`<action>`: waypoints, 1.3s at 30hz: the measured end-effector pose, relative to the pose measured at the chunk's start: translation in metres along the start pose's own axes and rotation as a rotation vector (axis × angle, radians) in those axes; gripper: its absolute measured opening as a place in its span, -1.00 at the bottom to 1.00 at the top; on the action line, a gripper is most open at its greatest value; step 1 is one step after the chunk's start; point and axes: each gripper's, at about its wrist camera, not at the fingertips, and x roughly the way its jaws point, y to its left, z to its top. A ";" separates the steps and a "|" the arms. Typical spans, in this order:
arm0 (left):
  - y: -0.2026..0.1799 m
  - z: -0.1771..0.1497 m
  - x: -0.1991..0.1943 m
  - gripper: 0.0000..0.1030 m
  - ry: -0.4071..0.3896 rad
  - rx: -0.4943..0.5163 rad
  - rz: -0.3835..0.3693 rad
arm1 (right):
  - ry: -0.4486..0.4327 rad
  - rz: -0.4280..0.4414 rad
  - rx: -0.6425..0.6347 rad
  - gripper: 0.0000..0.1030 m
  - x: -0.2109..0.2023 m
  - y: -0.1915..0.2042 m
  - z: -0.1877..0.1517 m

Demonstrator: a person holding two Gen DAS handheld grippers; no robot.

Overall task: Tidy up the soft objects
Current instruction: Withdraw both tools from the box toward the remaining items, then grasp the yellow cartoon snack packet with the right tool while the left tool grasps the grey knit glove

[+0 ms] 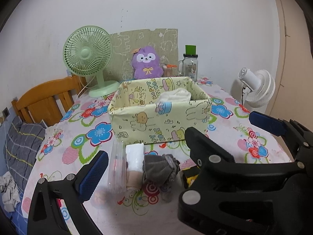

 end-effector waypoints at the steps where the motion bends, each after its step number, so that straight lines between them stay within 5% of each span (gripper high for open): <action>1: -0.001 -0.003 0.001 1.00 -0.003 0.007 0.002 | 0.007 0.000 0.002 0.98 0.001 0.000 -0.003; 11: -0.001 -0.026 0.013 1.00 0.026 0.050 -0.013 | 0.095 0.015 -0.004 0.95 0.018 0.004 -0.025; 26: 0.007 -0.057 0.040 0.98 0.110 0.015 -0.028 | 0.252 0.033 0.053 0.43 0.053 0.006 -0.057; 33: 0.003 -0.062 0.041 0.99 0.090 0.051 -0.020 | 0.248 0.044 0.029 -0.02 0.055 0.009 -0.058; 39: -0.002 -0.058 0.042 0.99 0.098 0.059 -0.040 | 0.238 0.031 0.042 -0.06 0.052 0.002 -0.056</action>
